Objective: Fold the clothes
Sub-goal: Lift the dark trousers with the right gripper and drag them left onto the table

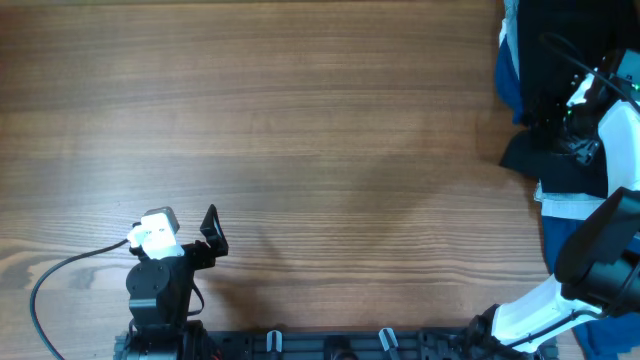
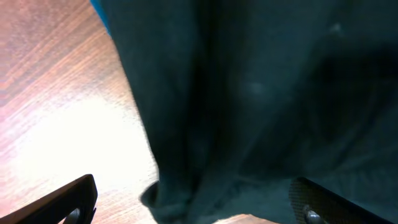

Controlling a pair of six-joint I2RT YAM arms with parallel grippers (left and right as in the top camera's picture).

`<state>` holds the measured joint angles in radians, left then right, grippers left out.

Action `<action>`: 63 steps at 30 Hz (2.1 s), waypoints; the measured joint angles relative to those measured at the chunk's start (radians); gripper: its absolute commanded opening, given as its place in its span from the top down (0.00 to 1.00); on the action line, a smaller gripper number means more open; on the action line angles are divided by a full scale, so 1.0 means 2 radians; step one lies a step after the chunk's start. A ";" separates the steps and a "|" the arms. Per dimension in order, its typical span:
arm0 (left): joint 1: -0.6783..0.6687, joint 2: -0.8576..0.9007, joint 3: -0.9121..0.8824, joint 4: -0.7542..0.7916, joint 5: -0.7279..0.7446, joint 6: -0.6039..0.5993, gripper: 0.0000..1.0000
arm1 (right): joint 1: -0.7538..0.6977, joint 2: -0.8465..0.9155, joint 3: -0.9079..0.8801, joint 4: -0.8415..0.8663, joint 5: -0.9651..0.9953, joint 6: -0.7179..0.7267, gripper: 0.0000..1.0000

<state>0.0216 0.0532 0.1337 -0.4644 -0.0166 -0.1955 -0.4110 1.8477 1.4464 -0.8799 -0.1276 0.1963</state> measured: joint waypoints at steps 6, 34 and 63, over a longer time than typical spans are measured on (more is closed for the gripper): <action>0.000 0.000 0.000 0.000 0.000 0.000 0.00 | 0.000 0.000 0.000 0.009 -0.012 -0.001 0.34; 0.000 0.000 0.000 0.000 0.000 0.000 0.00 | 0.023 0.047 0.000 0.014 -0.033 -0.007 0.95; 0.000 0.000 0.000 0.000 0.000 0.000 0.00 | 0.411 -0.189 0.000 -0.051 -0.009 -0.007 0.95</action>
<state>0.0216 0.0532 0.1337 -0.4644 -0.0162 -0.1955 0.4110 1.4696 1.4464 -0.9829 -0.1448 0.1829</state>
